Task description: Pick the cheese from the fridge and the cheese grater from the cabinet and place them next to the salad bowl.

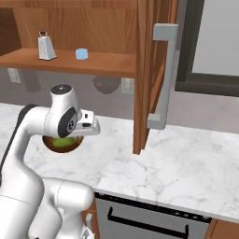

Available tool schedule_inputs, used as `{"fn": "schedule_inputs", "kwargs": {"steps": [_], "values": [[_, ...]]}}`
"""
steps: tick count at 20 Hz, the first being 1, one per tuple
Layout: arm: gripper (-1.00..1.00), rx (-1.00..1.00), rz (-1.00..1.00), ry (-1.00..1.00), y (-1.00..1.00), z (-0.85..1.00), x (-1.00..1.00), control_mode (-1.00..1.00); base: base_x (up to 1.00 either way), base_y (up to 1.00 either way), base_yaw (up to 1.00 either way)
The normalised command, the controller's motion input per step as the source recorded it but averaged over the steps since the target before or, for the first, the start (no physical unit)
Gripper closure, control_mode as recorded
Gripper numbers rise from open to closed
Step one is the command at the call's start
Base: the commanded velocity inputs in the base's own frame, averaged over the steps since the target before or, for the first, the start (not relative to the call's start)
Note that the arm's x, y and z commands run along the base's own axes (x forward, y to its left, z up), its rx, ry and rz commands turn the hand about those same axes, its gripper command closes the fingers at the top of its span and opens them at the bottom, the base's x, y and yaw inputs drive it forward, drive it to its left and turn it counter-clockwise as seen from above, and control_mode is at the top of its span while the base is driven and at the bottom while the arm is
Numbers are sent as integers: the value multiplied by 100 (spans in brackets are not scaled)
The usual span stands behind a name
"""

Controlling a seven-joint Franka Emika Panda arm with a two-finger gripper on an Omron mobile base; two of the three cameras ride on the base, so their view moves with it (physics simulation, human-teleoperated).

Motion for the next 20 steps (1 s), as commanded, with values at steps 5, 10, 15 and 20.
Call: {"fn": "schedule_inputs", "kwargs": {"steps": [5, 10, 15, 20], "values": [[100, 10, 4, 0, 2, -26, 46, -100, 0, 0, 0], [100, 11, 1, 0, 0, -31, 36, -100, 0, 0, 0], [100, 5, 0, 0, 0, -33, 23, -100, 0, 0, 0], [100, 0, 0, 0, 2, -33, 27, -100, 0, 0, 0]]}}
